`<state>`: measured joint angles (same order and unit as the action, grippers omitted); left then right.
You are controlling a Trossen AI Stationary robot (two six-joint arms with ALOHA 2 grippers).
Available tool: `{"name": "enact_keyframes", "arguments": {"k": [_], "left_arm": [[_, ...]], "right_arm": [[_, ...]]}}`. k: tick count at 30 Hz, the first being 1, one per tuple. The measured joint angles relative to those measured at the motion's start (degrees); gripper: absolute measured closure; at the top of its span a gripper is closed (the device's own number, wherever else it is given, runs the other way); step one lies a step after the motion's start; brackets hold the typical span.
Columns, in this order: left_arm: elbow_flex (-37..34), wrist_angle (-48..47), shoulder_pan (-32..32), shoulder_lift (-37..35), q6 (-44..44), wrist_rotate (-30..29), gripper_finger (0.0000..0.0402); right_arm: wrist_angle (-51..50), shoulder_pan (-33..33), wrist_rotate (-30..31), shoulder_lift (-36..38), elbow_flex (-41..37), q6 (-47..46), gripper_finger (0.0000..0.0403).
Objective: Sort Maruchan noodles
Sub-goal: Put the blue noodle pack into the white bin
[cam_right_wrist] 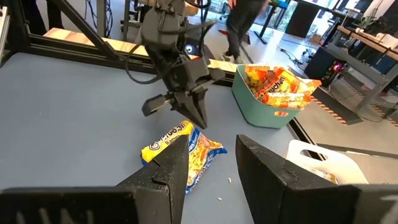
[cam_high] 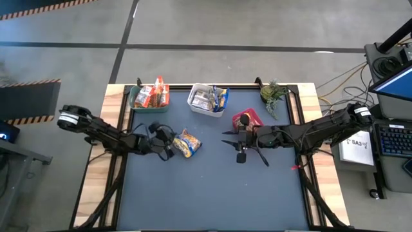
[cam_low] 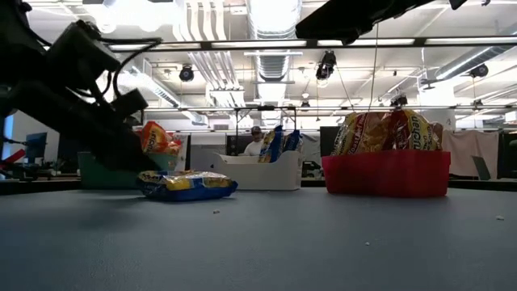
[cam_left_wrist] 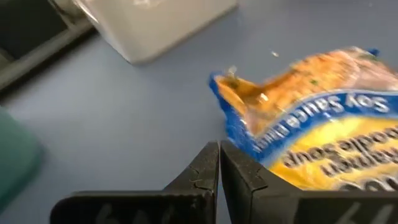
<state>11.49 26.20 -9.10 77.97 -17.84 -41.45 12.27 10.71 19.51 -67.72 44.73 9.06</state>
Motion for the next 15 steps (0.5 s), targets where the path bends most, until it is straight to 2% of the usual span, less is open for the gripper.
{"name": "enact_keyframes", "arguments": {"k": [5, 9, 12, 15], "left_arm": [[0.6, 3.3, 0.0, 3.9, -6.4, 7.3, 0.0401], [4.6, 12.9, -0.6, 7.4, -3.6, 21.2, 0.0401], [7.7, 9.3, -0.7, 8.5, -1.5, 20.0, 0.0401], [10.2, 6.6, -0.7, 8.4, -0.3, 18.8, 0.0401]], "right_arm": [[0.0, 0.0, 0.0, 0.0, 0.0, 0.6, 0.0282], [0.0, 0.0, 0.0, 0.0, 0.0, -0.5, 0.0282], [0.0, 0.0, 0.0, 0.0, 0.0, -5.0, 0.0282], [-0.4, 0.1, -0.5, 0.0, 0.0, -15.0, 0.0282]]}}
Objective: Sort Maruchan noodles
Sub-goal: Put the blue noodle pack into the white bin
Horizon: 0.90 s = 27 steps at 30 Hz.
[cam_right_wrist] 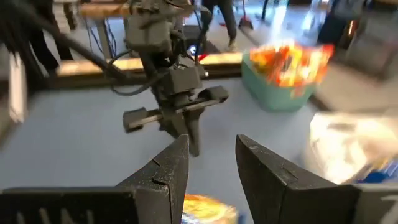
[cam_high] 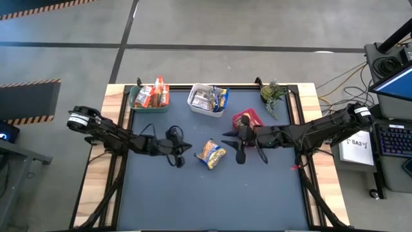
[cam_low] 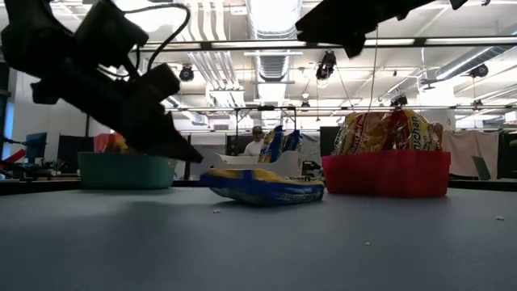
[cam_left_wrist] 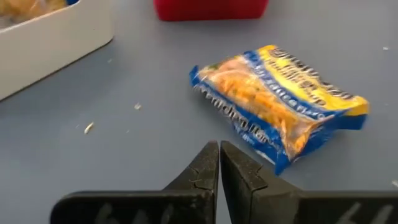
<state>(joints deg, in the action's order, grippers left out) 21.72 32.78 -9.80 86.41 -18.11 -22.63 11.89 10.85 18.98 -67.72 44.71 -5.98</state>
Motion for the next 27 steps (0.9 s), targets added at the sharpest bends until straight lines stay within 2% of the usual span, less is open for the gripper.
{"name": "enact_keyframes", "arguments": {"k": [4, 10, 18, 23, 27], "left_arm": [[2.0, -1.3, -0.8, 0.0, 1.8, 1.8, 0.0401], [5.3, -0.5, -2.7, 0.6, 5.4, 2.8, 0.0401], [9.0, 0.3, -3.7, 7.7, 6.5, 2.8, 0.0401], [10.2, -0.2, -3.7, 12.8, 6.3, 2.7, 0.0401], [10.3, 0.1, -3.9, 14.8, 4.8, 2.6, 0.0401]], "right_arm": [[-5.8, 0.6, -2.1, 0.0, 0.0, -16.0, 0.0282], [-10.6, 3.0, -3.0, -1.6, 0.0, -30.0, 0.0282], [-10.9, 3.5, -4.7, -7.0, 1.2, -39.9, 0.0282], [-12.0, 3.5, -7.8, -13.2, 5.7, -42.4, 0.0282], [-17.9, 3.5, -8.5, -18.1, 10.0, -45.9, 0.0282]]}}
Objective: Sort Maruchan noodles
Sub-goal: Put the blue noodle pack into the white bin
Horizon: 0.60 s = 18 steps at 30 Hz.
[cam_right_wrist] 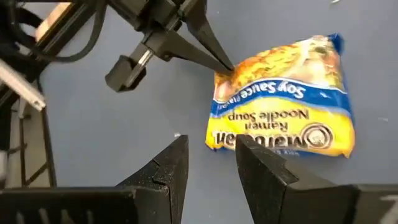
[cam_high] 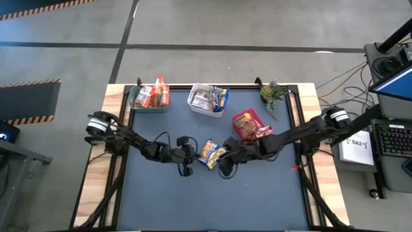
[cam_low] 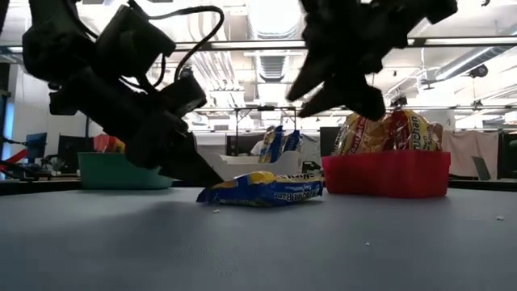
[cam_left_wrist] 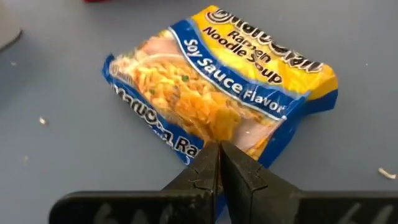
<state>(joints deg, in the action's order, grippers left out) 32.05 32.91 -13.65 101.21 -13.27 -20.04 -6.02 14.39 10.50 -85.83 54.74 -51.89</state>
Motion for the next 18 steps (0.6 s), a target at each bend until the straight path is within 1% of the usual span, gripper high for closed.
{"name": "enact_keyframes", "arguments": {"k": [2, 4, 6, 8, 10, 12, 14, 17, 18], "left_arm": [[0.0, 0.4, -0.1, 1.0, -1.0, -0.1, 0.0402], [-0.6, 0.2, -0.2, 1.0, -1.8, 0.0, 0.0401], [-0.7, 0.5, -0.2, 1.7, -2.8, -0.6, 0.0402], [-1.1, 0.1, -0.3, 1.5, -3.1, -0.3, 0.0402], [-1.3, 0.1, -0.5, 2.2, -3.7, -0.9, 0.0402], [-1.7, -0.1, -0.5, 2.5, -4.3, -0.6, 0.0402], [-1.9, 0.0, -0.7, 2.9, -4.9, -0.9, 0.0401], [-2.6, 0.1, -0.9, 3.3, -5.8, -1.0, 0.0402], [-2.9, 0.3, -0.9, 3.1, -5.8, -1.0, 0.0402]], "right_arm": [[-5.3, 0.0, 0.2, -1.8, 1.6, -2.2, 0.0282], [-5.2, -0.1, 0.7, -4.2, 3.8, -4.0, 0.0282], [-9.0, 0.0, 2.4, -5.6, 4.9, -5.2, 0.0282], [-9.3, -0.1, 2.9, -7.2, 6.8, -5.9, 0.0281], [-14.5, -0.4, 3.0, -7.8, 7.9, -6.7, 0.0273], [-15.9, -0.6, 3.0, -8.6, 9.6, -6.9, 0.0259], [-19.7, -0.9, 3.2, -8.5, 10.3, -6.9, 0.0238], [-18.7, -1.4, 3.2, -8.9, 11.3, -6.5, 0.0202], [-19.9, -1.5, 3.3, -8.9, 11.3, -6.2, 0.0190]]}}
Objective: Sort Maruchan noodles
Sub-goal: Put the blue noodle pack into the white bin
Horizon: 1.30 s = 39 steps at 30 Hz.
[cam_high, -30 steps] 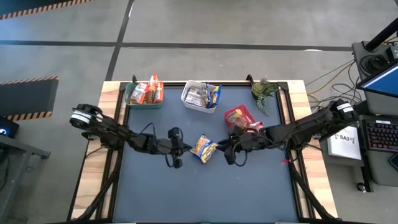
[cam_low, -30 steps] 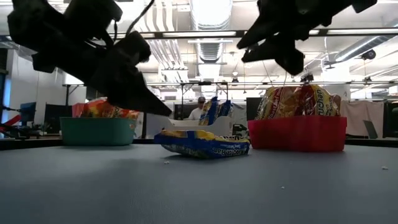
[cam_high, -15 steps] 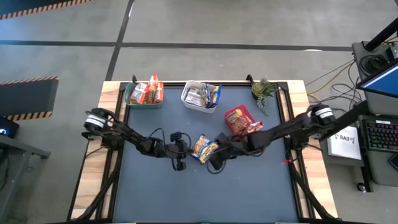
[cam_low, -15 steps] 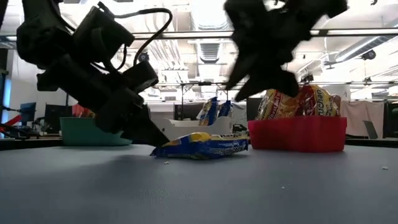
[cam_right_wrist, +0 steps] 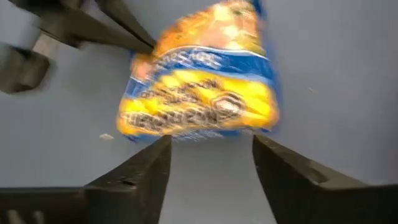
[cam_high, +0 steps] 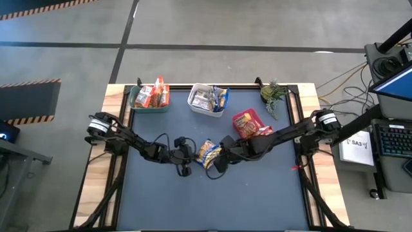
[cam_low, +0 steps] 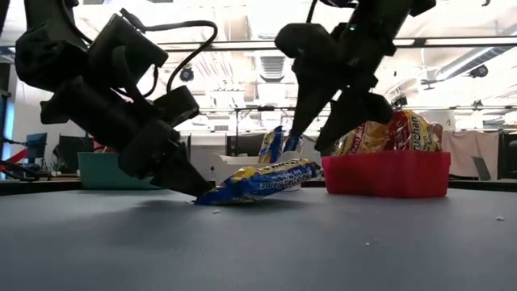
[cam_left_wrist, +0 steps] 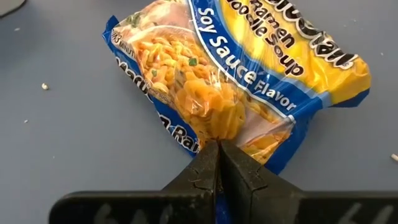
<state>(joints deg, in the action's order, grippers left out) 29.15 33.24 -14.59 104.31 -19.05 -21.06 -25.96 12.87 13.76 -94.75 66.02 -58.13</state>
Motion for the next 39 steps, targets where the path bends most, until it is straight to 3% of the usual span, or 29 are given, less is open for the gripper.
{"name": "enact_keyframes", "arguments": {"k": [8, 13, 30, 39], "left_arm": [[-0.9, 0.9, 0.0, 0.3, -1.4, 0.1, 0.0402], [-1.2, 1.3, 0.0, 0.3, -1.6, 0.2, 0.0402], [-1.4, 2.3, 0.0, 0.4, -1.0, 0.4, 0.0402], [-1.5, 2.9, 0.0, 0.5, -1.0, 0.4, 0.0402]], "right_arm": [[0.8, -1.1, 2.4, -0.8, -1.2, -1.3, 0.0101], [2.6, -1.6, 2.9, -0.6, -3.5, -2.0, 0.0071], [33.0, -1.7, 4.7, -0.7, -17.4, -8.4, 0.0064], [48.3, -1.7, 4.8, -6.1, -18.9, -6.7, 0.0068]]}}
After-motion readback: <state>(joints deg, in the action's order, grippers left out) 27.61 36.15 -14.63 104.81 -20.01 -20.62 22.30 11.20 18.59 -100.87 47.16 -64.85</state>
